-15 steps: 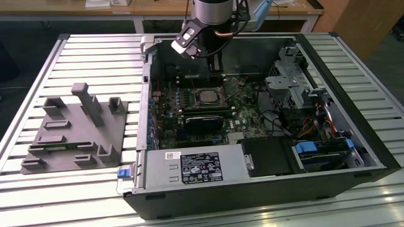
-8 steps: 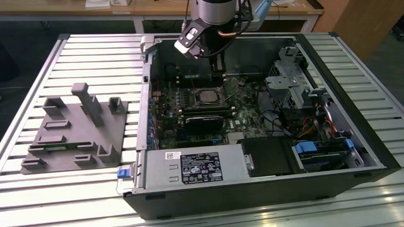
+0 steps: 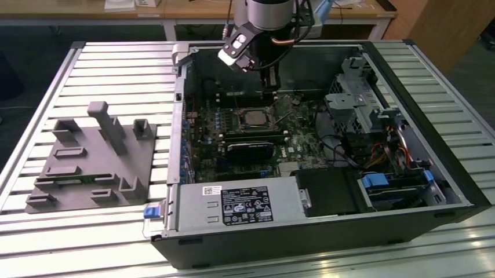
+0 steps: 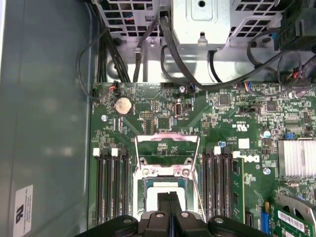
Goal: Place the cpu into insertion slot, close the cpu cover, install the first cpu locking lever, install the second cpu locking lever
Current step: 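Close the cpu cover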
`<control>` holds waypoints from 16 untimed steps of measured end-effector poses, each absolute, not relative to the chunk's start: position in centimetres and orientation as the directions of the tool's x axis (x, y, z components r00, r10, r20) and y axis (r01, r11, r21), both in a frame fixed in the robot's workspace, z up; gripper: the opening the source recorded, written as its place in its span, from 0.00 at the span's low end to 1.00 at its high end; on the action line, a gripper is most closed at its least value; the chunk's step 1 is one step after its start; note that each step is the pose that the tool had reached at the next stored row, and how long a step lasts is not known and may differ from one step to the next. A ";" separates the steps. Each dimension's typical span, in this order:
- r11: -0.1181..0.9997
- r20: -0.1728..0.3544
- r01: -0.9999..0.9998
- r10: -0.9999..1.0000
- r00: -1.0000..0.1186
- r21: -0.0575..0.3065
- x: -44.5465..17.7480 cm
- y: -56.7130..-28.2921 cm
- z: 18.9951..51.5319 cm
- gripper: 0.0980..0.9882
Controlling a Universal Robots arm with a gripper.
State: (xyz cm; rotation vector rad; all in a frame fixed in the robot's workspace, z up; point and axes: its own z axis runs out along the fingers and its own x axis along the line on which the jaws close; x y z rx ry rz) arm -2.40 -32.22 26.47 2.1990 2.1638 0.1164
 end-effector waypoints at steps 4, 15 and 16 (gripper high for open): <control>-0.017 0.015 0.996 1.000 0.016 0.091 -2.4 -32.2 26.6 0.01; -0.017 0.015 0.996 1.000 0.015 0.091 -2.4 -32.2 28.2 0.01; -0.017 0.015 0.996 1.000 0.015 0.091 -2.4 -32.2 28.3 0.01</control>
